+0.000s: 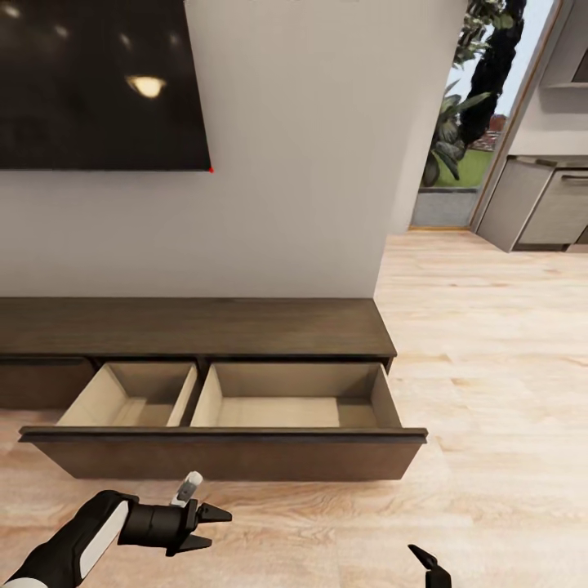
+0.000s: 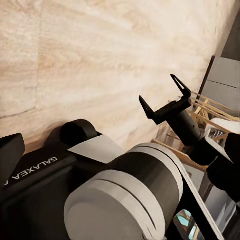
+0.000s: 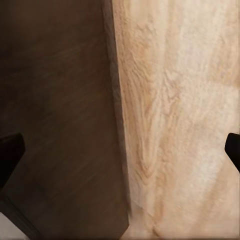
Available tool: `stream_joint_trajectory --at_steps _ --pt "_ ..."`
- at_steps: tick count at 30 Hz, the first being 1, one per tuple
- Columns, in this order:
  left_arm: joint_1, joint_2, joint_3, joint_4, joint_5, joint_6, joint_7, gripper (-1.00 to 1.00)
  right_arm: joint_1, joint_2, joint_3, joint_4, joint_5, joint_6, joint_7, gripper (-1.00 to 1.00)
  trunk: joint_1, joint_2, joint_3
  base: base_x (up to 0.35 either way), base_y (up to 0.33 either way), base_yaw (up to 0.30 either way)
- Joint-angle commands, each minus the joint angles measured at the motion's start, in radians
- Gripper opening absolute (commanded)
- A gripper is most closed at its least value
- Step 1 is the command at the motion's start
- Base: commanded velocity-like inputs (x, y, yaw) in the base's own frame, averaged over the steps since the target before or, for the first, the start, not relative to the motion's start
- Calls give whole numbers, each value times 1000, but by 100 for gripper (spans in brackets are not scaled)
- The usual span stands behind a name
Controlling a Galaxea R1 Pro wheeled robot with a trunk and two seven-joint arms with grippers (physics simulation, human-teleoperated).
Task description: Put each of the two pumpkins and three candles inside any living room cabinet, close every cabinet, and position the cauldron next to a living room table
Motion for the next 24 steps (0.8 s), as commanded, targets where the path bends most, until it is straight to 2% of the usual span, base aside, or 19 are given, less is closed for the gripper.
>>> stream_joint_trajectory --at_steps 1,4,10,13,15,17,18,21,22,24 --pt "0 0 0 0 0 0 1 100 0 0 1 0 1 0 1 100 -4 7 3 0 0 0" --pt "0 -2 0 0 0 0 14 100 0 2 4 6 4 -2 -1 100 -15 28 13 0 0 0" --pt "0 -4 6 1 0 0 78 100 0 0 9 11 7 -2 -9 100 -38 70 31 0 0 0" --pt "0 -4 8 1 0 -1 120 100 0 -6 10 10 25 -3 -31 100 -50 91 41 0 0 0" --pt "0 -4 10 1 0 -4 158 100 0 -17 11 9 65 -3 -69 100 -58 105 47 0 0 0" --pt "0 -4 12 1 0 -9 228 100 0 -31 9 7 147 -6 -135 100 -65 119 53 0 0 0" --pt "0 -4 13 1 0 -10 249 100 0 -34 8 6 169 -9 -152 100 -69 126 56 0 0 0" --pt "0 -9 14 2 0 -39 400 100 0 -38 6 2 285 -54 -234 100 -81 147 66 0 0 0" --pt "0 -12 14 2 0 -51 427 100 0 -39 6 1 300 -62 -246 100 -84 154 69 0 0 0" --pt "0 -33 13 15 1 -108 536 100 0 -38 6 0 348 -83 -287 100 -92 168 75 0 0 0"
